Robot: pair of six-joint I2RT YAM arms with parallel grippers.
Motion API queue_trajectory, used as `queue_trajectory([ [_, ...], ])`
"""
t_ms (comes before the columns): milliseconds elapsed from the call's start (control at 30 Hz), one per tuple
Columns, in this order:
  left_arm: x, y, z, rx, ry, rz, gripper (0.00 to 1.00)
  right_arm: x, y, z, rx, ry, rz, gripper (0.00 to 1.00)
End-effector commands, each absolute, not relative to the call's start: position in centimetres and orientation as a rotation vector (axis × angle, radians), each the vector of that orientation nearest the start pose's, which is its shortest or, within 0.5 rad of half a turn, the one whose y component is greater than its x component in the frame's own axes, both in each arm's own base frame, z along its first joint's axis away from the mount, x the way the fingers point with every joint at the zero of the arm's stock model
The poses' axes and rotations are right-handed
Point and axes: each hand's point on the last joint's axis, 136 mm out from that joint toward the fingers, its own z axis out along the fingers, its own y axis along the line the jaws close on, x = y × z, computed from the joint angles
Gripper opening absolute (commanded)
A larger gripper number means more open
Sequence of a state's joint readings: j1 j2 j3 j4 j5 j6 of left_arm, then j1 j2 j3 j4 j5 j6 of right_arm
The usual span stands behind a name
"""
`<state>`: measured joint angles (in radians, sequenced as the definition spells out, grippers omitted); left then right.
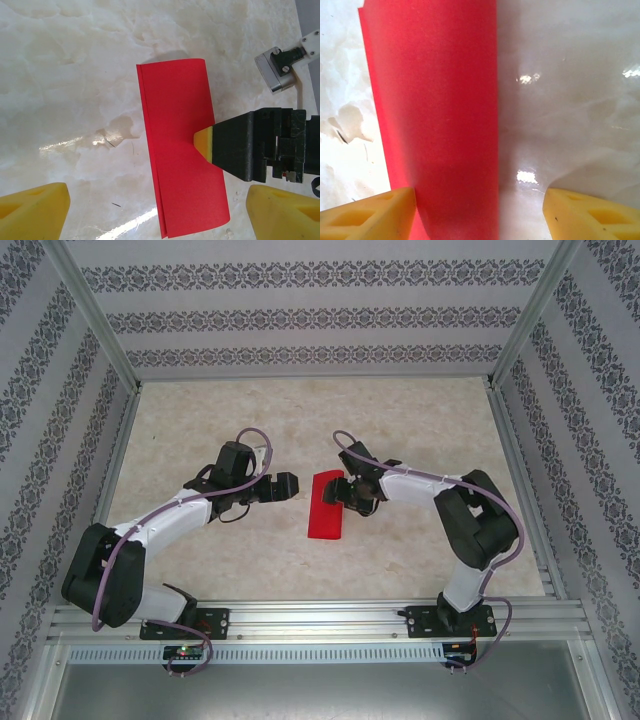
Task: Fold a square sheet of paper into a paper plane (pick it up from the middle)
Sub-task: Fold the square sheet of paper in half at the center of the table.
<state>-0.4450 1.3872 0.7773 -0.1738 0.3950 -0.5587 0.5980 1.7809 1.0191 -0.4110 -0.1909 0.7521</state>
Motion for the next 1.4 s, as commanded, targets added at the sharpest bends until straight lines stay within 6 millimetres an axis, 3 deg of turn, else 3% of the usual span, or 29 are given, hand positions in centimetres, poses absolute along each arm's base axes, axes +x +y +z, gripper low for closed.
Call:
queue_trajectory([
  [0,30.6,-22.7,12.3,0.081,2.474,-0.948,0.92,29.0,23.6,-0.4,0.126,2.97,0.419,0.71],
  [300,30.6,-22.8,12.5,0.092,2.472,-0.952,0.91,28.7,22.9,-1.3,0.161,2.993,0.345,0.72],
  [633,30.6,-22.9,11.7,0.071,2.515,-0.959,0.78,28.4,22.2,-2.2,0.197,3.014,0.283,0.7],
  [1133,30.4,-23.4,11.2,0.077,2.533,-0.975,0.74,28.2,22.1,-2.8,0.207,3.043,0.252,0.72],
  [1367,30.3,-24.1,10.4,0.081,2.564,-0.982,0.6,27.9,21.7,-3.4,0.209,3.056,0.193,0.72],
])
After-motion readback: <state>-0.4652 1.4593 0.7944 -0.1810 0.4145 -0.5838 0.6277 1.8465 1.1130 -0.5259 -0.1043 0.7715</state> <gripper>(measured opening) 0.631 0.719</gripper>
